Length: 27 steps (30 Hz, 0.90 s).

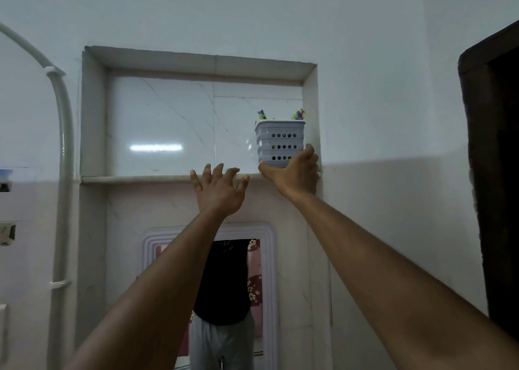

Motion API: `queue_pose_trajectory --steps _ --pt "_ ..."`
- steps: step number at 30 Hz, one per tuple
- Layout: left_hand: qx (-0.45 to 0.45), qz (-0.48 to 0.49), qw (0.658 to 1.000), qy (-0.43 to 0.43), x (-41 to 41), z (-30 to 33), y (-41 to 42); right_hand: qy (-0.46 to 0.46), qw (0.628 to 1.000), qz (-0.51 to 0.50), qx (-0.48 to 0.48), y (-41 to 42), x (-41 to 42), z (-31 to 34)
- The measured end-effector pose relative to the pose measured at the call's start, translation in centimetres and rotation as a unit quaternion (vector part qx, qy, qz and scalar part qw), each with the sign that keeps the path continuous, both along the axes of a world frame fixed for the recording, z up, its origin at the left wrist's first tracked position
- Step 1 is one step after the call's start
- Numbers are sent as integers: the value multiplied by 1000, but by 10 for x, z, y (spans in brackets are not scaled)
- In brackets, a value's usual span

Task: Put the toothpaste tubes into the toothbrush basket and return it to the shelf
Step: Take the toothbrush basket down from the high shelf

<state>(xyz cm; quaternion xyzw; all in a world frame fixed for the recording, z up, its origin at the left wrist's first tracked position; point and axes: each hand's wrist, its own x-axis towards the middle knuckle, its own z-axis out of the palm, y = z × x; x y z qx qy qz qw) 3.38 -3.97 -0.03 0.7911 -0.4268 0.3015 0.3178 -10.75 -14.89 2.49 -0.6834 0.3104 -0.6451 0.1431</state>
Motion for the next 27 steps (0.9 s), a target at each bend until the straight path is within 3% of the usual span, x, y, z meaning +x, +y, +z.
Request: queue_pose_trajectory --steps 4,8,13,17,27 --pt "6 -7 1000 1 1 3 1 -37 998 60 3 6 -7 8" --pt "14 -36 999 20 0 7 10 -77 996 52 -13 19 -15 5" --pt "-81 -138 986 42 -20 -6 32 -118 991 61 -6 45 -36 -22" --pt "-136 -178 974 24 -41 -36 57 -120 990 66 12 74 -56 -58" --pt "-104 -225 962 116 -75 -156 116 -85 986 110 92 135 -103 -190"
